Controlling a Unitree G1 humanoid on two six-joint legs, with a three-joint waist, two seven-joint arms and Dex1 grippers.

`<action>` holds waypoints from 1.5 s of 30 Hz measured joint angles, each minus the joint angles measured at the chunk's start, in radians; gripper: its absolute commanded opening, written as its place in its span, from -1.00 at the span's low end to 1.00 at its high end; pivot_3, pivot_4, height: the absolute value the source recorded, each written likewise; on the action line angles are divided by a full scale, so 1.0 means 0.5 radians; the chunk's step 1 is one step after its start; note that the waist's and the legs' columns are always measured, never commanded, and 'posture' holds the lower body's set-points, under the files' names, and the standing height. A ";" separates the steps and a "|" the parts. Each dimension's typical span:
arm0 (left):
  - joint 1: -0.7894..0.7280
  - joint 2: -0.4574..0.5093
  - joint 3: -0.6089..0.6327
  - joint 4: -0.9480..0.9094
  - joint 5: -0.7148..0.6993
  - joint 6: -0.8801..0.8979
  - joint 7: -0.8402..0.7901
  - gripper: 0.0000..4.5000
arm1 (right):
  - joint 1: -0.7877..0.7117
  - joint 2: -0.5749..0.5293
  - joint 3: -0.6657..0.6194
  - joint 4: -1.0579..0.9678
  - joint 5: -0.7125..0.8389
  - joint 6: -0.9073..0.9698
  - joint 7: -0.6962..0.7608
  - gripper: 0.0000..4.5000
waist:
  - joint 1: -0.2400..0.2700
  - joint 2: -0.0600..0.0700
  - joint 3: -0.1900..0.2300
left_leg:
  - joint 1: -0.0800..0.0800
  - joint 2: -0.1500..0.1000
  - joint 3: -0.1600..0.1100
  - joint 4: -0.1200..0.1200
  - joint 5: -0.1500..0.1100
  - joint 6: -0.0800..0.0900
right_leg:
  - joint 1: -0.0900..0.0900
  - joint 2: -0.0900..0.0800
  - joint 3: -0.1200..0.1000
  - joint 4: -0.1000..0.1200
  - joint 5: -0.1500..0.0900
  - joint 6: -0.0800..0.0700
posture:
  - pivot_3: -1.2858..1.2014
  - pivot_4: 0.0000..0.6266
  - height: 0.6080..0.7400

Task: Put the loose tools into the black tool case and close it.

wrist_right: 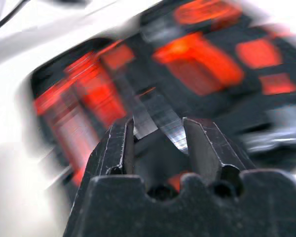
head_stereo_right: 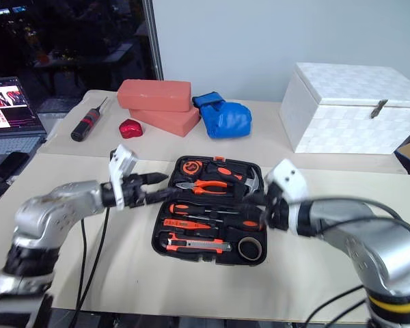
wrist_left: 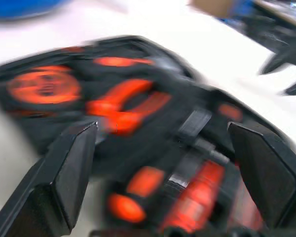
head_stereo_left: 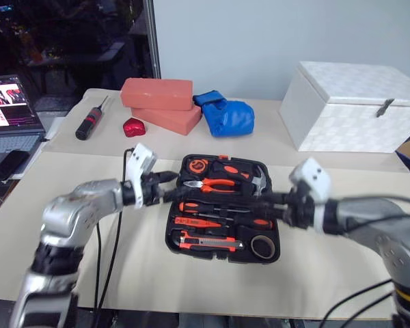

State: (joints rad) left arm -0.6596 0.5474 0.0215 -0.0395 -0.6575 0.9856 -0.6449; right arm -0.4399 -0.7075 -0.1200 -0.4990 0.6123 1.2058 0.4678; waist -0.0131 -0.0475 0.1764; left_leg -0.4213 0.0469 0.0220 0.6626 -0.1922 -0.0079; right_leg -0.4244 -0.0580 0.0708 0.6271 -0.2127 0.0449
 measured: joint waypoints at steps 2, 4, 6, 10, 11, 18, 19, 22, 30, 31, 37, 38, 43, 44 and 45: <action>-0.125 -0.045 0.004 0.176 0.046 0.044 0.078 1.00 | -0.095 0.036 0.060 0.197 -0.116 0.004 -0.121 -0.17 | -0.004 0.000 0.000 | -0.001 0.000 0.000 0.000 0.000 0.000 | -0.001 0.000 0.000 -0.001 0.001 -0.001 | 0.03 -0.52 1.00; -0.259 -0.111 0.005 0.432 0.122 0.048 0.159 1.00 | -0.206 0.116 0.112 0.406 -0.185 0.003 -0.177 -0.17 | -0.014 0.001 0.000 | -0.001 0.000 0.000 -0.002 0.000 0.001 | -0.003 0.001 0.001 0.001 0.005 0.004 | 0.03 -0.52 1.00; -0.361 -0.186 -0.010 0.647 0.195 0.037 0.195 1.00 | -0.296 0.161 0.191 0.614 -0.258 -0.020 -0.198 -0.17 | -0.019 0.001 0.000 | -0.002 0.000 -0.002 -0.005 0.000 0.001 | -0.004 0.002 0.000 0.001 0.005 0.001 | 0.03 -0.52 1.00; -0.469 -0.221 -0.043 0.995 0.335 -0.037 0.198 1.00 | -0.398 0.203 0.294 0.916 -0.373 -0.097 -0.191 -0.17 | -0.022 0.001 0.000 | -0.009 0.000 -0.002 -0.009 -0.001 0.002 | -0.011 0.002 0.000 0.000 0.009 -0.008 | 0.03 -0.52 1.00; -0.489 -0.223 -0.051 1.073 0.376 -0.051 0.189 0.89 | -0.434 0.219 0.298 0.985 -0.396 -0.118 -0.179 -0.26 | -0.023 0.001 0.000 | -0.011 -0.001 -0.002 -0.010 -0.002 0.002 | -0.013 0.001 0.000 -0.001 0.009 -0.008 | 0.03 -0.52 1.00; -0.548 -0.251 -0.067 1.251 0.439 -0.090 0.034 -0.10 | -0.512 0.294 0.276 1.157 -0.431 -0.184 -0.114 -1.00 | -0.027 0.001 0.000 | -0.013 -0.001 -0.002 -0.008 -0.002 0.002 | -0.013 0.001 0.000 0.000 0.010 -0.007 | 0.03 -0.52 1.00; -0.548 -0.256 -0.063 1.251 0.439 -0.090 0.005 -0.26 | -0.517 0.303 0.266 1.172 -0.431 -0.186 -0.111 -1.00 | -0.029 0.001 0.000 | -0.012 -0.001 -0.002 -0.007 -0.001 0.001 | -0.013 0.001 0.000 0.002 0.010 -0.007 | 0.03 -0.52 1.00; -0.548 -0.259 -0.021 1.285 0.449 -0.088 -0.014 -0.71 | -0.521 0.320 0.216 1.216 -0.429 -0.187 -0.085 -1.00 | -0.035 0.001 0.000 | -0.008 -0.001 -0.003 -0.007 -0.001 0.001 | -0.010 0.001 -0.001 0.003 0.010 -0.006 | 0.03 -0.52 1.00; -0.663 -0.288 0.079 1.551 0.555 -0.345 -0.013 -0.99 | -0.823 0.457 0.216 1.788 -0.557 -0.545 0.027 -1.00 | -0.071 0.002 0.002 | -0.006 -0.001 -0.003 -0.005 0.013 -0.004 | -0.007 0.002 0.000 -0.002 0.022 0.009 | 0.03 -0.52 1.00; -0.672 -0.290 0.084 1.566 0.565 -0.379 -0.023 -0.99 | -0.859 0.462 0.221 1.852 -0.582 -0.617 0.046 -1.00 | -0.071 0.002 0.003 | -0.007 -0.001 -0.003 -0.005 0.014 -0.004 | -0.007 0.002 0.000 -0.002 0.023 0.010 | 0.03 -0.52 1.00; -0.543 -0.238 0.053 1.378 0.650 -0.671 -0.175 -0.99 | -0.774 0.457 0.207 1.742 -0.651 -0.911 0.128 -1.00 | -0.066 0.004 0.003 | -0.031 -0.001 -0.004 -0.008 0.014 -0.005 | -0.030 0.001 0.002 -0.001 0.030 -0.002 | 0.03 -0.52 1.00; -0.449 -0.227 0.034 1.265 0.685 -0.799 -0.202 -0.99 | -0.675 0.456 0.185 1.629 -0.650 -0.984 0.129 -1.00 | -0.063 0.004 0.003 | -0.033 -0.001 -0.004 -0.011 0.013 -0.006 | -0.033 0.001 0.002 -0.001 0.030 -0.001 | 0.03 -0.52 1.00; -0.102 -0.163 -0.049 0.880 0.877 -1.485 -0.269 -0.99 | -0.172 0.524 -0.055 1.103 -0.504 -1.253 0.236 -1.00 | -0.061 0.005 0.002 | -0.037 -0.001 0.000 -0.030 0.010 -0.011 | -0.039 -0.001 0.002 -0.005 0.030 -0.002 | 0.03 -0.52 1.00; -0.071 -0.162 -0.051 0.865 0.903 -1.575 -0.269 -0.99 | -0.125 0.519 -0.070 1.031 -0.496 -1.255 0.236 -1.00 | -0.061 0.005 0.002 | -0.037 -0.001 0.001 -0.030 0.010 -0.011 | -0.040 -0.001 0.002 -0.005 0.030 -0.002 | 0.03 -0.52 1.00; -0.057 -0.163 -0.052 0.854 0.914 -1.620 -0.270 -0.99 | -0.101 0.516 -0.079 0.991 -0.490 -1.255 0.236 -1.00 | -0.059 0.005 0.002 | -0.037 -0.001 0.001 -0.030 0.010 -0.011 | -0.039 -0.001 0.002 -0.004 0.030 -0.002 | 0.03 -0.52 1.00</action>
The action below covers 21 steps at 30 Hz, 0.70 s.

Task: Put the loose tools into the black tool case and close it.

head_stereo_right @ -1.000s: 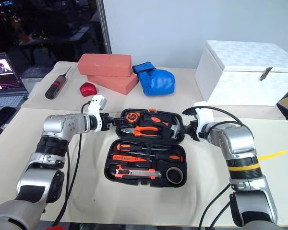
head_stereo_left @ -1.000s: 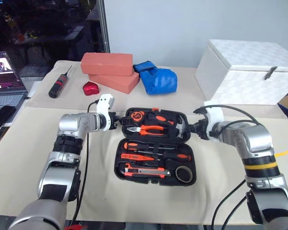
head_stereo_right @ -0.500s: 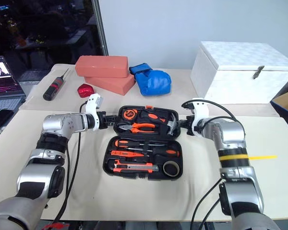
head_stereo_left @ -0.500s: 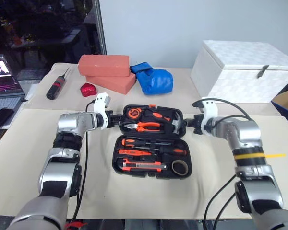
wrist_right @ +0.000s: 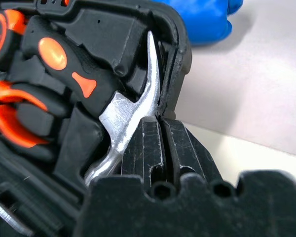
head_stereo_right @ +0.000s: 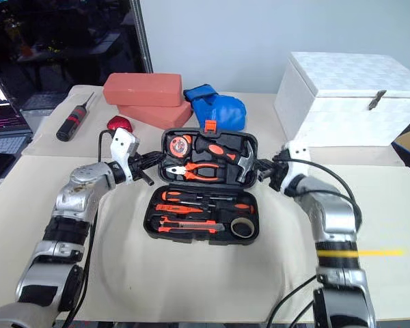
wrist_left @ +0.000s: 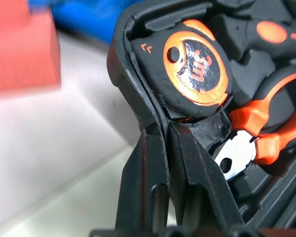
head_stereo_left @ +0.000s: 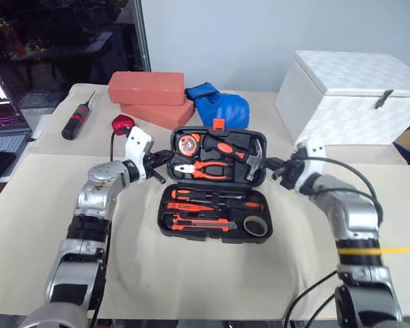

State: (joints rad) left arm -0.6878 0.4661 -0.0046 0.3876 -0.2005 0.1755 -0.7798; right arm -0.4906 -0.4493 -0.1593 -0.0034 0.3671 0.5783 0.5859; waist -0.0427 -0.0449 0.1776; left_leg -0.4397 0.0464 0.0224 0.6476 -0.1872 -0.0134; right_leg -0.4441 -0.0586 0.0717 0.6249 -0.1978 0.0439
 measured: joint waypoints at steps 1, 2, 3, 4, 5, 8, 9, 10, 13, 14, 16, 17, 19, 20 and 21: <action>0.033 0.004 0.000 -0.011 0.016 -0.105 -0.008 -0.99 | 0.053 -0.003 -0.016 -0.082 0.006 0.000 0.002 -1.00 | 0.001 0.000 0.000 | 0.001 0.000 0.000 0.002 0.001 0.000 | 0.000 0.000 0.000 -0.003 0.000 0.000 | 0.03 -0.52 1.00; 0.058 0.013 -0.002 -0.020 0.028 -0.192 -0.027 -0.99 | 0.121 -0.008 -0.030 -0.170 0.012 -0.010 0.002 -1.00 | 0.004 0.000 0.000 | 0.002 -0.001 0.000 0.004 0.001 -0.001 | 0.001 0.000 0.000 -0.004 0.000 0.000 | 0.03 -0.52 1.00; 0.082 0.026 -0.006 -0.051 0.035 -0.243 -0.047 -0.99 | 0.201 -0.026 -0.035 -0.262 0.013 -0.034 0.006 -1.00 | 0.007 0.000 0.000 | 0.003 -0.001 0.000 0.005 0.002 0.000 | 0.002 0.000 0.000 -0.003 -0.001 -0.001 | 0.03 -0.52 1.00; 0.112 0.059 -0.017 -0.089 0.042 -0.297 -0.077 -0.99 | 0.298 -0.047 -0.041 -0.372 0.016 -0.069 0.021 -1.00 | 0.008 0.000 0.000 | 0.006 0.000 0.000 0.005 0.002 0.000 | 0.004 0.001 -0.001 -0.002 -0.001 -0.001 | 0.03 -0.52 1.00; 0.143 0.103 -0.027 -0.126 0.046 -0.342 -0.115 -0.99 | 0.386 -0.068 -0.044 -0.466 0.019 -0.106 0.048 -1.00 | 0.008 0.000 0.000 | 0.012 0.000 0.000 0.005 0.002 0.000 | 0.008 0.001 0.000 -0.002 -0.003 -0.002 | 0.03 -0.52 1.00; 0.224 0.238 -0.017 -0.284 -0.007 -0.304 -0.261 -0.84 | 0.618 -0.121 -0.069 -0.710 0.027 -0.201 0.120 -1.00 | -0.001 0.000 0.000 | 0.021 0.001 0.003 0.004 0.002 0.000 | 0.014 0.001 0.001 0.000 -0.015 0.006 | 0.03 -0.52 1.00; 0.251 0.293 0.002 -0.347 -0.058 -0.220 -0.316 -0.68 | 0.691 -0.133 -0.087 -0.784 0.046 -0.222 0.143 -1.00 | -0.001 0.000 0.000 | 0.023 0.002 0.003 0.004 0.002 -0.001 | 0.015 0.001 0.001 0.002 -0.017 0.006 | 0.03 -0.52 1.00; 0.276 0.341 0.012 -0.401 -0.087 -0.145 -0.367 -0.61 | 0.733 -0.142 -0.093 -0.834 0.064 -0.229 0.159 -1.00 | -0.004 0.000 0.000 | 0.026 0.002 0.003 0.004 0.002 -0.001 | 0.016 0.001 0.001 0.004 -0.018 0.005 | 0.03 -0.52 1.00; 0.484 0.729 -0.035 -0.518 -0.235 0.356 -0.708 -0.08 | 1.033 -0.312 -0.120 -1.107 0.019 -0.333 0.247 -0.70 | -0.018 0.002 0.000 | 0.031 0.005 0.005 0.000 0.002 -0.001 | 0.013 0.003 0.001 0.012 -0.027 -0.001 | 0.03 -0.52 1.00; 0.552 0.862 -0.040 -0.508 -0.250 0.492 -0.823 0.10 | 1.142 -0.397 -0.146 -1.185 -0.020 -0.379 0.286 -0.70 | -0.019 0.002 0.000 | 0.033 0.005 0.005 -0.003 0.002 -0.001 | 0.012 0.003 0.000 0.013 -0.029 -0.002 | 0.03 -0.52 1.00; 0.542 1.052 -0.062 -0.386 -0.284 0.668 -1.037 0.49 | 1.340 -0.510 -0.237 -1.295 -0.094 -0.456 0.362 -0.70 | -0.001 0.001 0.000 | 0.032 0.006 0.003 -0.003 0.002 -0.001 | 0.012 0.005 -0.003 0.014 -0.031 -0.004 | 0.03 -0.52 1.00; 0.485 1.139 -0.076 -0.270 -0.292 0.738 -1.144 0.68 | 1.490 -0.559 -0.303 -1.371 -0.107 -0.492 0.425 -0.82 | 0.014 0.001 0.000 | 0.032 0.006 0.002 -0.002 0.002 -0.001 | 0.012 0.004 -0.005 0.016 -0.036 -0.010 | 0.03 -0.52 1.00; 0.355 1.292 -0.078 -0.054 -0.291 0.838 -1.324 0.98 | 1.784 -0.641 -0.471 -1.501 -0.089 -0.553 0.595 -1.00 | 0.049 0.000 0.000 | 0.033 0.006 0.002 -0.002 0.002 -0.002 | 0.014 0.004 -0.006 0.014 -0.040 -0.017 | 0.03 -0.52 1.00; 0.296 1.334 -0.067 -0.008 -0.292 0.852 -1.382 0.98 | 1.877 -0.651 -0.534 -1.531 -0.063 -0.564 0.663 -1.00 | 0.056 -0.002 -0.002 | 0.036 0.006 0.003 -0.001 0.002 -0.002 | 0.018 0.003 -0.006 0.012 -0.040 -0.017 | 0.03 -0.52 1.00; 0.204 1.306 -0.061 0.017 -0.293 0.872 -1.399 0.98 | 1.924 -0.648 -0.587 -1.564 -0.014 -0.561 0.701 -1.00 | 0.065 -0.002 -0.002 | 0.038 0.006 0.004 0.003 0.002 -0.002 | 0.024 0.000 -0.006 0.010 -0.040 -0.017 | 0.03 -0.52 1.00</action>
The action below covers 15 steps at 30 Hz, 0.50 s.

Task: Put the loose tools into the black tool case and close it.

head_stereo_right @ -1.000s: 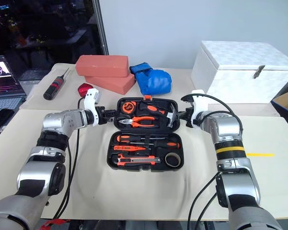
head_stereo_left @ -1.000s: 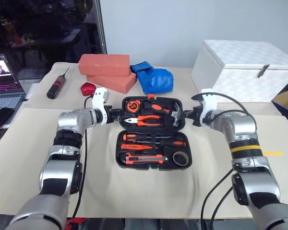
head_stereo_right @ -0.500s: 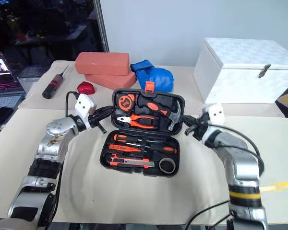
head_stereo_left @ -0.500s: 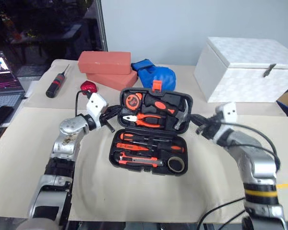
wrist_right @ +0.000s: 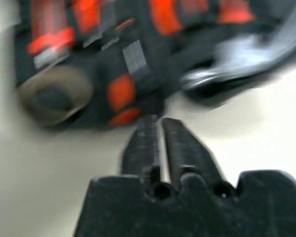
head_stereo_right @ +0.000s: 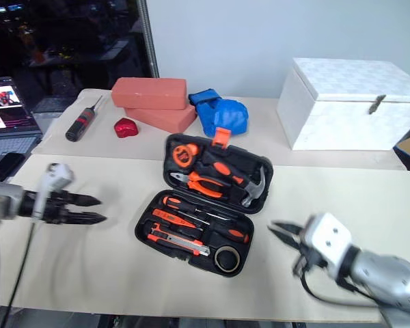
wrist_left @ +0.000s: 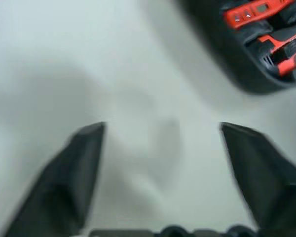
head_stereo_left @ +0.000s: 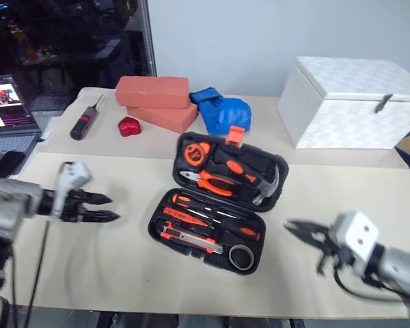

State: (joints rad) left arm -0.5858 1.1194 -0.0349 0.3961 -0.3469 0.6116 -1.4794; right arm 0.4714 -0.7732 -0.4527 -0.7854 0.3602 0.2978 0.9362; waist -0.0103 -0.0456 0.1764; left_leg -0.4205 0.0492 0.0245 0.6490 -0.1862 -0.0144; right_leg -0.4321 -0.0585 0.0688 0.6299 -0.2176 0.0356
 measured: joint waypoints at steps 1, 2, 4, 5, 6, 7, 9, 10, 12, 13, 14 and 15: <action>-0.091 -0.060 0.003 0.010 -0.006 0.007 0.003 0.98 | 0.005 0.003 -0.012 -0.047 0.067 0.008 0.006 -1.00 | 0.008 0.000 0.000 | 0.001 0.000 0.001 0.005 -0.001 -0.001 | 0.006 -0.002 0.000 -0.001 0.000 0.001 | 0.03 -0.52 1.00; -0.154 -0.123 0.002 0.015 -0.011 0.012 0.015 0.98 | 0.002 0.012 -0.014 -0.106 0.134 0.033 0.000 -1.00 | 0.013 0.000 0.000 | 0.001 0.000 0.003 0.007 -0.003 -0.005 | 0.008 -0.003 0.000 -0.003 0.000 0.001 | 0.03 -0.52 1.00; -0.209 -0.250 -0.003 0.014 -0.018 0.055 0.061 0.98 | -0.086 0.085 0.004 -0.179 0.298 0.155 -0.114 -1.00 | 0.007 -0.005 -0.001 | 0.001 0.002 0.003 0.012 -0.009 -0.015 | 0.012 -0.003 0.000 -0.007 0.001 0.001 | 0.03 -0.52 1.00; -0.212 -0.282 -0.004 0.009 -0.019 0.068 0.079 0.98 | -0.129 0.121 0.013 -0.171 0.339 0.199 -0.168 -1.00 | 0.003 -0.008 -0.002 | 0.000 0.003 0.003 0.014 -0.009 -0.015 | 0.014 -0.002 0.000 -0.007 0.001 0.001 | 0.03 -0.52 1.00; -0.211 -0.367 -0.003 -0.048 -0.021 0.104 0.142 1.00 | -0.236 0.217 0.036 -0.120 0.419 0.334 -0.336 -0.87 | -0.009 -0.012 -0.002 | 0.000 0.004 0.003 0.021 -0.009 -0.015 | 0.015 -0.003 -0.001 -0.007 0.002 0.000 | 0.03 -0.52 1.00; -0.211 -0.430 -0.006 -0.104 -0.024 0.121 0.185 1.00 | -0.302 0.263 0.061 -0.066 0.437 0.415 -0.440 -0.73 | -0.012 -0.013 -0.002 | -0.002 0.004 0.003 0.023 -0.009 -0.015 | 0.015 -0.003 -0.001 -0.007 0.002 0.000 | 0.03 -0.52 1.00; -0.223 -0.547 -0.015 -0.198 -0.012 0.170 0.339 1.00 | -0.414 0.315 0.137 0.019 0.455 0.571 -0.622 -0.48 | -0.015 -0.013 -0.002 | -0.002 0.002 0.006 0.023 -0.008 -0.014 | 0.015 -0.005 0.002 -0.007 0.006 0.001 | 0.03 -0.52 1.00; -0.231 -0.592 -0.023 -0.222 -0.002 0.187 0.406 1.00 | -0.467 0.341 0.171 0.034 0.462 0.630 -0.698 -0.34 | -0.015 -0.013 -0.002 | -0.002 0.002 0.006 0.023 -0.007 -0.012 | 0.014 -0.005 0.002 -0.006 0.008 0.001 | 0.03 -0.52 1.00; -0.260 -0.694 -0.031 -0.259 0.013 0.249 0.556 1.00 | -0.586 0.369 0.229 0.055 0.456 0.743 -0.856 -0.03 | -0.013 -0.012 -0.001 | -0.003 0.002 0.005 0.022 0.000 0.001 | 0.010 -0.003 0.001 -0.001 0.009 0.002 | 0.03 -0.52 1.00; -0.316 -0.814 -0.022 -0.250 0.033 0.287 0.710 1.00 | -0.693 0.381 0.281 0.094 0.384 0.820 -0.994 0.10 | -0.009 -0.012 -0.001 | -0.004 0.003 0.003 0.022 0.000 0.001 | 0.008 0.000 0.000 0.001 0.009 0.002 | 0.03 -0.52 1.00; -0.382 -0.940 -0.013 -0.227 0.049 0.327 0.842 1.00 | -0.793 0.401 0.328 0.131 0.327 0.877 -1.100 0.29 | -0.002 -0.012 -0.001 | -0.007 0.003 0.000 0.022 0.001 0.002 | 0.007 0.001 0.000 0.001 0.009 0.003 | 0.03 -0.52 1.00; -0.432 -1.040 -0.014 -0.204 0.059 0.354 0.946 1.00 | -0.880 0.426 0.368 0.156 0.306 0.928 -1.173 0.43 | 0.003 -0.011 -0.001 | -0.009 0.001 -0.002 0.022 0.001 0.002 | 0.007 0.002 0.000 0.001 0.009 0.006 | 0.03 -0.52 1.00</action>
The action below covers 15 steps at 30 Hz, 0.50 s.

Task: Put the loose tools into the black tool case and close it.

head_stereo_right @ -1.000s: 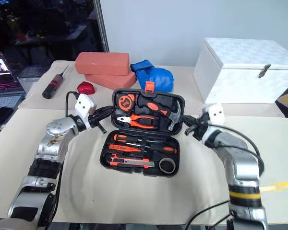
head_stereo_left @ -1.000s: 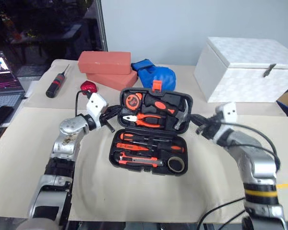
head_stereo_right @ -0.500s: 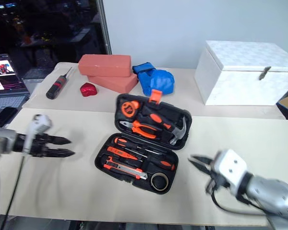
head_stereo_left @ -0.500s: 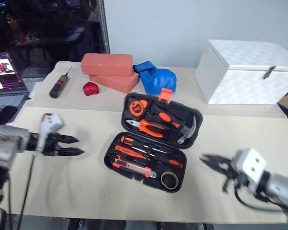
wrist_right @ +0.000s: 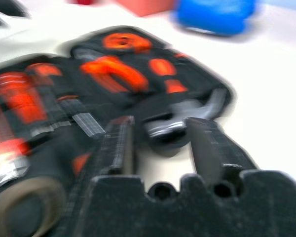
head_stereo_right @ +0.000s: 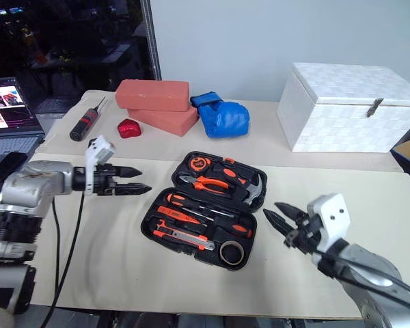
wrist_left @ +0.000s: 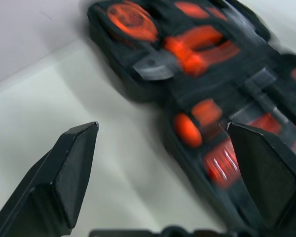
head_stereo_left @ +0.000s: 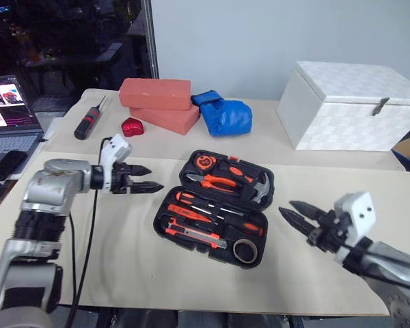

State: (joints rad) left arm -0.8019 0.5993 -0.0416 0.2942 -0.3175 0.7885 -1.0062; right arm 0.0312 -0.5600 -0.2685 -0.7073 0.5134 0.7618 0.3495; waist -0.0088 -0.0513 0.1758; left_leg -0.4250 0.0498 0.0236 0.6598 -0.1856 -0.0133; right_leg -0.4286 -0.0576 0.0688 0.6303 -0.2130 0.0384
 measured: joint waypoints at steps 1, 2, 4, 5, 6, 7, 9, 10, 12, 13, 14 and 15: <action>-0.040 -0.071 -0.002 0.031 0.008 0.022 0.095 1.00 | -0.069 0.025 0.038 0.005 0.001 0.061 -0.061 0.43 | -0.001 0.000 0.000 | 0.000 0.000 0.000 0.000 0.000 0.000 | 0.000 0.001 0.000 0.000 0.004 0.008 | 0.03 -0.52 1.00; -0.102 -0.126 0.002 0.115 0.017 0.058 0.194 1.00 | -0.148 0.026 0.076 0.005 0.013 0.200 -0.120 0.43 | -0.005 0.000 0.000 | 0.000 0.000 -0.001 -0.001 0.000 0.001 | 0.000 0.001 0.001 0.000 0.006 0.013 | 0.03 -0.52 1.00; -0.218 -0.206 0.030 0.300 0.048 0.085 0.341 1.00 | -0.347 0.049 0.091 0.071 0.083 0.534 -0.225 0.43 | -0.024 0.001 0.000 | -0.001 0.000 -0.001 -0.001 -0.001 0.001 | 0.000 0.001 0.002 -0.001 0.007 0.014 | 0.03 -0.52 1.00; -0.269 -0.244 0.042 0.384 0.058 0.083 0.382 1.00 | -0.451 0.079 0.082 0.128 0.118 0.668 -0.263 0.43 | -0.029 0.001 0.001 | -0.002 -0.001 -0.001 0.000 -0.001 0.001 | 0.000 0.001 0.002 -0.002 0.008 0.015 | 0.03 -0.52 1.00; -0.318 -0.285 0.040 0.451 0.071 0.077 0.412 1.00 | -0.555 0.107 0.071 0.185 0.132 0.775 -0.299 0.43 | -0.028 0.001 0.001 | -0.003 -0.001 -0.001 0.000 0.000 0.001 | 0.000 0.000 0.002 -0.003 0.008 0.016 | 0.03 -0.52 1.00; -0.369 -0.323 0.031 0.538 0.091 0.031 0.427 1.00 | -0.662 0.120 0.060 0.227 0.163 0.896 -0.327 0.43 | -0.022 0.002 0.001 | -0.002 -0.002 -0.001 -0.001 0.000 0.001 | 0.000 0.000 0.002 -0.002 0.008 0.016 | 0.03 -0.52 1.00; -0.427 -0.356 0.013 0.668 0.133 -0.046 0.449 1.00 | -0.760 0.121 0.047 0.267 0.178 1.020 -0.363 0.43 | -0.015 0.002 0.001 | -0.002 -0.001 -0.002 -0.003 -0.001 0.002 | -0.001 0.001 0.001 -0.003 0.007 0.015 | 0.03 -0.52 1.00; -0.449 -0.374 0.008 0.731 0.161 -0.087 0.460 1.00 | -0.786 0.128 0.038 0.287 0.178 1.059 -0.377 0.33 | -0.013 0.002 0.001 | -0.002 -0.001 -0.002 -0.003 -0.001 0.002 | 0.000 0.000 0.001 -0.003 0.007 0.014 | 0.03 -0.52 1.00; -0.506 -0.444 -0.001 0.909 0.208 -0.199 0.496 0.77 | -0.847 0.192 0.009 0.345 0.177 1.167 -0.427 0.13 | -0.007 0.002 0.001 | -0.006 -0.002 -0.002 -0.003 -0.002 0.003 | -0.001 0.000 0.000 -0.004 0.008 0.013 | 0.03 -0.52 1.00; -0.517 -0.464 -0.006 0.960 0.231 -0.237 0.494 0.71 | -0.860 0.217 0.006 0.354 0.178 1.203 -0.443 -0.01 | -0.007 0.002 0.001 | -0.008 -0.003 -0.003 -0.003 -0.002 0.003 | -0.002 0.000 0.000 -0.004 0.010 0.010 | 0.03 -0.52 1.00; -0.523 -0.477 -0.014 1.001 0.243 -0.271 0.490 0.68 | -0.871 0.234 0.006 0.358 0.178 1.233 -0.449 -0.18 | -0.008 0.002 0.001 | -0.013 -0.004 -0.002 -0.003 -0.002 0.003 | -0.007 -0.001 0.001 -0.004 0.012 0.007 | 0.03 -0.52 1.00; -0.528 -0.483 -0.027 1.026 0.258 -0.295 0.487 0.68 | -0.878 0.236 0.005 0.359 0.177 1.253 -0.454 -0.18 | -0.009 0.002 0.001 | -0.018 -0.004 -0.002 -0.002 -0.002 0.003 | -0.012 -0.002 0.001 -0.004 0.013 0.007 | 0.03 -0.52 1.00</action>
State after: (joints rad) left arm -1.0658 0.3575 -0.0551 0.8070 -0.1887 0.6410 -0.7628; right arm -0.4079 -0.4420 -0.2658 -0.5276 0.6017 1.3884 0.1223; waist -0.0132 -0.0502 0.1765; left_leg -0.4339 0.0477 0.0226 0.6587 -0.1864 -0.0119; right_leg -0.4347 -0.0585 0.0693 0.6284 -0.2063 0.0421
